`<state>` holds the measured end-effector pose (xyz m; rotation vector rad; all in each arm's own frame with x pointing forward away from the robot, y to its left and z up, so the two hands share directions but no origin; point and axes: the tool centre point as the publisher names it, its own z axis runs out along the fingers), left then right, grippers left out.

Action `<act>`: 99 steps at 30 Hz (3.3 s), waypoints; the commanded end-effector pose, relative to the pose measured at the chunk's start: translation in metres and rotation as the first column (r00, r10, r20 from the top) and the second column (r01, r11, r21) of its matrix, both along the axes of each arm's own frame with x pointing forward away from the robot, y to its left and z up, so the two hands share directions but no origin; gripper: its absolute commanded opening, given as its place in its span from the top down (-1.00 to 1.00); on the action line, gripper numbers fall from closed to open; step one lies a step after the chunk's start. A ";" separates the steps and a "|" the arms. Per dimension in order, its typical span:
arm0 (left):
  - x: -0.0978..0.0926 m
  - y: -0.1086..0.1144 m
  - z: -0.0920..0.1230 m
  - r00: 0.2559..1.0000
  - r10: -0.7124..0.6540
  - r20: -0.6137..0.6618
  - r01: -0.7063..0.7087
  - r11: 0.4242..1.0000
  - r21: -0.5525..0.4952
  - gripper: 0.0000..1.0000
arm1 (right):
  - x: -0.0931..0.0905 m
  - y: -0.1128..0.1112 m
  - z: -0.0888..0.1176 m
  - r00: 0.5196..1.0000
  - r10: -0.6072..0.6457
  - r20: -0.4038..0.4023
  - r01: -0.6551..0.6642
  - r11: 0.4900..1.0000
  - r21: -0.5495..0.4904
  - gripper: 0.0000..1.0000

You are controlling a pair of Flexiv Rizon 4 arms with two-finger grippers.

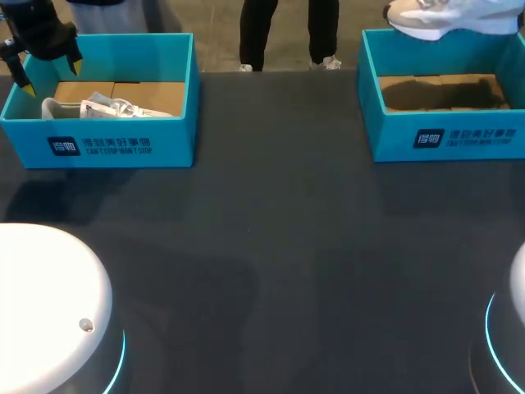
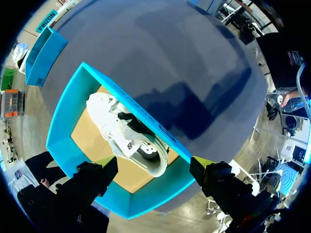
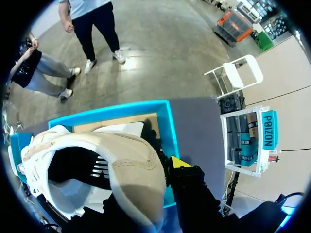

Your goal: Take the shoe out of the shoebox, open the shoe tongue, remove and reinsert the insole, then place the shoe into the shoebox

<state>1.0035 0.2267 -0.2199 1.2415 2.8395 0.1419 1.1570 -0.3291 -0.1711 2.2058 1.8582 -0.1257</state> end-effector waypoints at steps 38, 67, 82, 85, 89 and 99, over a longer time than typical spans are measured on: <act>-0.001 0.000 0.001 1.000 0.000 0.001 0.000 1.000 0.002 -1.00 | -0.152 0.133 0.042 0.997 0.032 0.072 -0.026 0.996 -0.083 1.00; -0.001 0.000 0.001 1.000 0.000 0.001 0.000 1.000 0.002 -1.00 | -0.230 0.225 0.038 1.000 0.014 0.000 -0.014 0.997 -0.079 1.00; -0.001 0.000 0.001 1.000 0.000 0.001 0.000 1.000 0.002 -1.00 | -0.231 0.229 0.036 0.999 0.035 -0.004 -0.036 0.998 -0.049 1.00; -0.001 0.000 0.001 1.000 0.000 0.001 0.000 1.000 0.002 -1.00 | -0.231 0.229 0.036 0.999 0.035 -0.004 -0.036 0.998 -0.049 1.00; -0.001 0.000 0.001 1.000 0.000 0.001 0.000 1.000 0.002 -1.00 | -0.231 0.229 0.036 0.999 0.035 -0.004 -0.036 0.998 -0.049 1.00; -0.001 0.000 0.001 1.000 0.000 0.001 0.000 1.000 0.002 -1.00 | -0.231 0.229 0.036 0.999 0.035 -0.004 -0.036 0.998 -0.049 1.00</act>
